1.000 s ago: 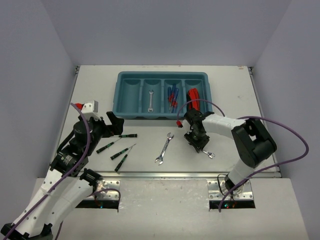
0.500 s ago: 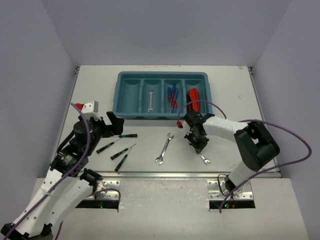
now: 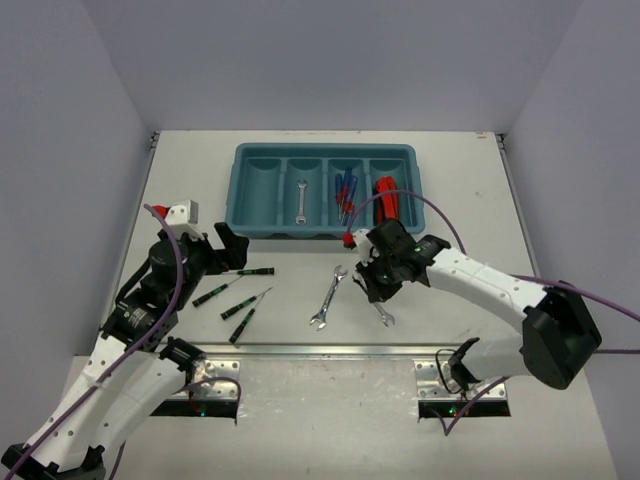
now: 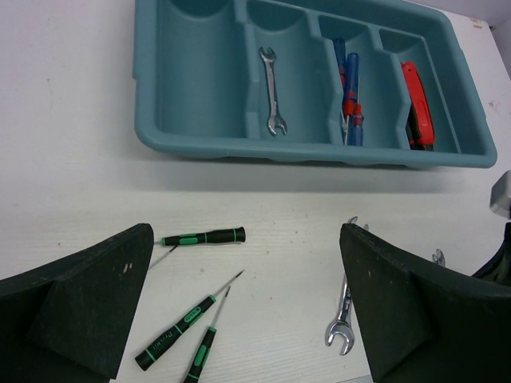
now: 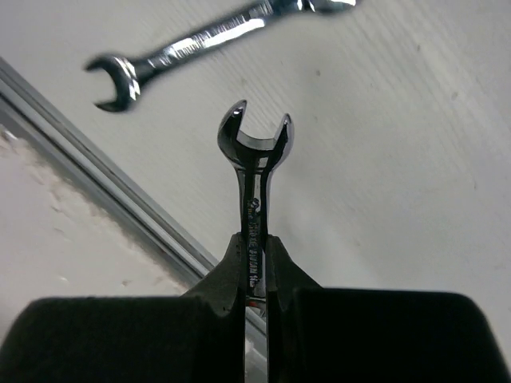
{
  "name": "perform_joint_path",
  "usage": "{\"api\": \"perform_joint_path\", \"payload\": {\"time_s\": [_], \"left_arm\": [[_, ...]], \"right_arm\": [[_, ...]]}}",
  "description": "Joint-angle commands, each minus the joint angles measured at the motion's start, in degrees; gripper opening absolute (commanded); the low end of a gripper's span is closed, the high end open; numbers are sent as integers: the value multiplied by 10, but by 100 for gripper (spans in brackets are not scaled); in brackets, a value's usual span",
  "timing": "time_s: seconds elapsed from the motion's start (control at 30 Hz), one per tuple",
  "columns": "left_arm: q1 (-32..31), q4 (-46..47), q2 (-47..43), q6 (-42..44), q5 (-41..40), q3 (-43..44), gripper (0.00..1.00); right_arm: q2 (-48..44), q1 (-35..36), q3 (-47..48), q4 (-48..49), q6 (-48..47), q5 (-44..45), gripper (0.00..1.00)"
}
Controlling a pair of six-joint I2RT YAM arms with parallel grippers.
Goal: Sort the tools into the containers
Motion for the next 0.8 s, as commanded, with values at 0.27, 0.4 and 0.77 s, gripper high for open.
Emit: {"api": "perform_joint_path", "payload": {"time_s": [0.27, 0.4, 0.77], "left_arm": [[-7, 19, 1, 2, -13, 3, 100], [-7, 20, -1, 2, -13, 3, 100], [-9, 21, -15, 1, -12, 1, 100]], "right_arm": [[188, -1, 322, 216, 206, 11, 0], [355, -18, 503, 187, 232, 37, 0], [546, -51, 736, 134, 220, 143, 10]]}}
